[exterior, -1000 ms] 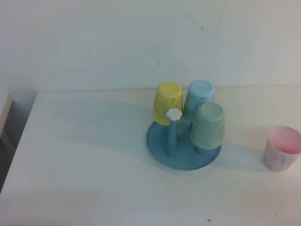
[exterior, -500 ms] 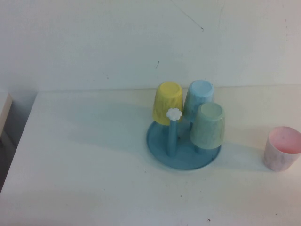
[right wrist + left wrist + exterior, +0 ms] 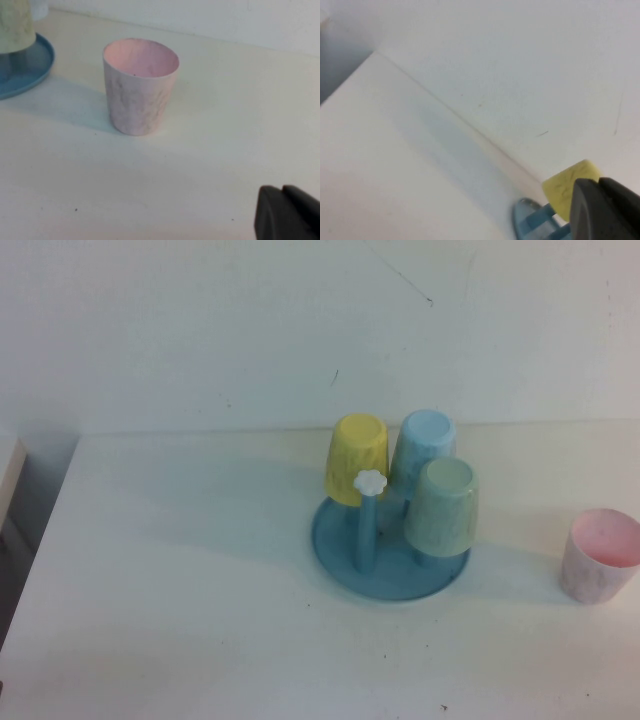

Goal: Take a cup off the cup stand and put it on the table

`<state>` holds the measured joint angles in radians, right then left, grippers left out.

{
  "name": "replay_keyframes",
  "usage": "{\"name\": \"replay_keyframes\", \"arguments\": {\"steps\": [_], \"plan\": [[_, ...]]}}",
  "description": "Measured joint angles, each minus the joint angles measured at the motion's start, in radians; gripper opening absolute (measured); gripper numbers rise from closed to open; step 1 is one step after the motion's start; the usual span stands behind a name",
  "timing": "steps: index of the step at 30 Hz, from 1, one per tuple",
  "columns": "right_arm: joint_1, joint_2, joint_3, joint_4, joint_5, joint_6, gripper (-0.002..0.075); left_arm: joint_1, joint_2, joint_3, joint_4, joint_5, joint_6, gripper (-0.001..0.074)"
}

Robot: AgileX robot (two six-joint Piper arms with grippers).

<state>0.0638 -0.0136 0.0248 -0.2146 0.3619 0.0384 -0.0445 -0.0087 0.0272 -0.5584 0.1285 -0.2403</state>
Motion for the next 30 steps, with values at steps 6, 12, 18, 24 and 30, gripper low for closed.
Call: {"name": "replay_keyframes", "arguments": {"steps": [6, 12, 18, 24, 30], "plan": [[0.0, 0.0, 0.0, 0.007, -0.002, 0.08, -0.0002, 0.0, 0.0, 0.0, -0.146, -0.07, -0.005, -0.0004], [0.0, 0.0, 0.0, 0.016, -0.005, 0.092, -0.0002, 0.0, 0.0, 0.0, -0.211, -0.042, 0.003, -0.0003], [0.0, 0.0, 0.0, 0.02, -0.007, 0.107, -0.0002, 0.0, 0.0, 0.0, -0.212, 0.001, 0.097, -0.0003], [0.0, 0.0, 0.0, 0.022, -0.007, 0.111, -0.0002, 0.0, 0.081, -0.164, -0.124, 0.238, 0.304, -0.0003], [0.0, 0.0, 0.0, 0.022, -0.007, 0.111, -0.0002, 0.0, 0.358, -0.407, -0.1, 0.442, 0.56, -0.0004]]}}
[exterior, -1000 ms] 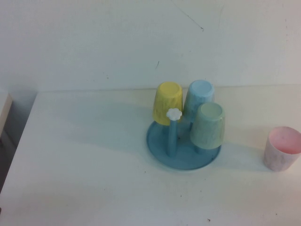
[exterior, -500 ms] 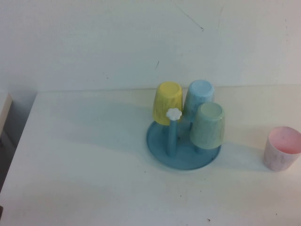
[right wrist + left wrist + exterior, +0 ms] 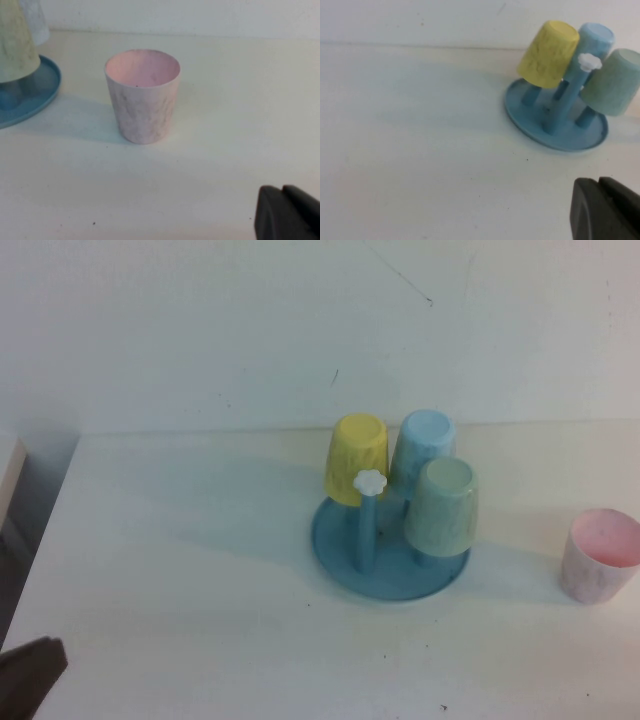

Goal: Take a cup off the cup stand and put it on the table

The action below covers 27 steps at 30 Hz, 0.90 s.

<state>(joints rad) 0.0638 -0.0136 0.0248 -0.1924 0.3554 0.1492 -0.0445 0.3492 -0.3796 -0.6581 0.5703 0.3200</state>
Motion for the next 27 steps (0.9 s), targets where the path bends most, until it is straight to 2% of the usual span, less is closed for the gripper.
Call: {"name": "replay_keyframes", "arguments": {"steps": [6, 10, 17, 23, 27], "plan": [[0.0, 0.0, 0.0, 0.0, 0.0, 0.0, -0.0002, 0.0, 0.248, -0.216, -0.062, 0.11, 0.316, -0.0003], [0.0, 0.0, 0.0, 0.0, 0.0, 0.0, -0.0002, 0.0, 0.409, -0.345, -0.062, 0.125, 0.413, -0.0003], [0.0, 0.0, 0.0, 0.002, 0.0, 0.0, -0.0002, 0.0, 0.653, -0.606, -0.062, 0.186, 0.437, -0.0003], [0.0, 0.0, 0.0, 0.01, 0.0, 0.0, -0.0002, 0.0, 0.863, -0.826, -0.058, 0.308, 0.437, -0.0003], [0.0, 0.0, 0.0, 0.01, 0.0, 0.0, -0.0002, -0.045, 0.985, -0.952, -0.027, 0.365, 0.437, -0.0003]]}}
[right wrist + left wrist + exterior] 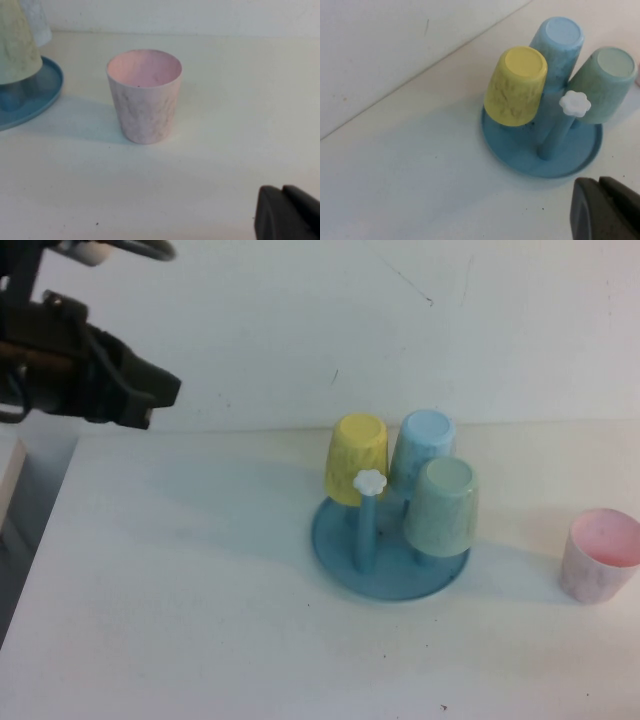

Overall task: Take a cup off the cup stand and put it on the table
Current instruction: Pick up the cup from the rack

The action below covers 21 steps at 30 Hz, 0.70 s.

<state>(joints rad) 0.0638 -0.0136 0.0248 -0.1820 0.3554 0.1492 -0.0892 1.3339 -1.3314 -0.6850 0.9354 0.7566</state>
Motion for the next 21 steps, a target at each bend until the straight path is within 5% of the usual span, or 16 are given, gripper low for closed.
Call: {"name": "replay_keyframes", "arguments": {"steps": [12, 14, 21], "plan": [[0.0, 0.0, 0.0, 0.001, 0.0, 0.0, -0.0002, -0.246, 0.322, -0.292, 0.245, 0.008, -0.187, 0.0043], [0.0, 0.0, 0.0, 0.002, 0.0, 0.0, -0.0002, -0.251, 0.381, -0.341, 0.255, 0.035, -0.213, 0.0125], [0.0, 0.0, 0.0, 0.002, 0.0, 0.0, -0.0002, -0.255, 0.583, -0.532, 0.257, 0.15, -0.3, 0.0614]]}}
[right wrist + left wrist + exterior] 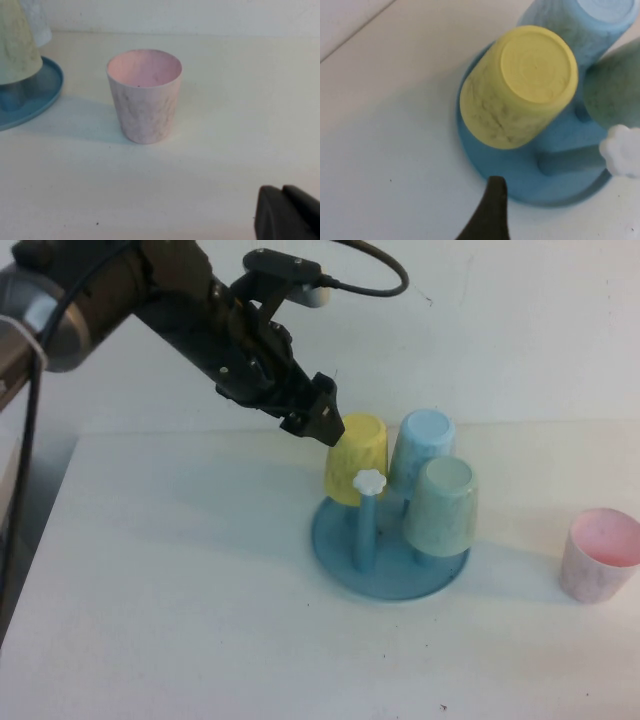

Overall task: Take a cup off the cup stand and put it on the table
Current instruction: Pick up the cup from the rack

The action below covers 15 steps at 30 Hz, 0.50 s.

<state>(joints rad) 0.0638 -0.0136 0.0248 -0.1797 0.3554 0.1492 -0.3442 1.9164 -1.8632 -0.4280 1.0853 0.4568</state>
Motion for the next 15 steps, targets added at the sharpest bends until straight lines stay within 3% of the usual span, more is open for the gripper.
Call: {"name": "replay_keyframes", "arguments": {"steps": [5, 11, 15], "plan": [[0.0, 0.0, 0.0, 0.001, 0.0, 0.0, -0.0002, -0.04, 0.108, -0.123, 0.042, 0.004, -0.026, 0.0683], [0.0, 0.0, 0.0, 0.001, 0.0, 0.0, -0.0002, -0.13, 0.209, -0.236, 0.183, -0.039, -0.096, 0.0692], [0.0, 0.0, 0.0, 0.001, 0.0, 0.0, -0.0002, -0.142, 0.261, -0.267, 0.209, -0.089, -0.125, 0.0692]]}}
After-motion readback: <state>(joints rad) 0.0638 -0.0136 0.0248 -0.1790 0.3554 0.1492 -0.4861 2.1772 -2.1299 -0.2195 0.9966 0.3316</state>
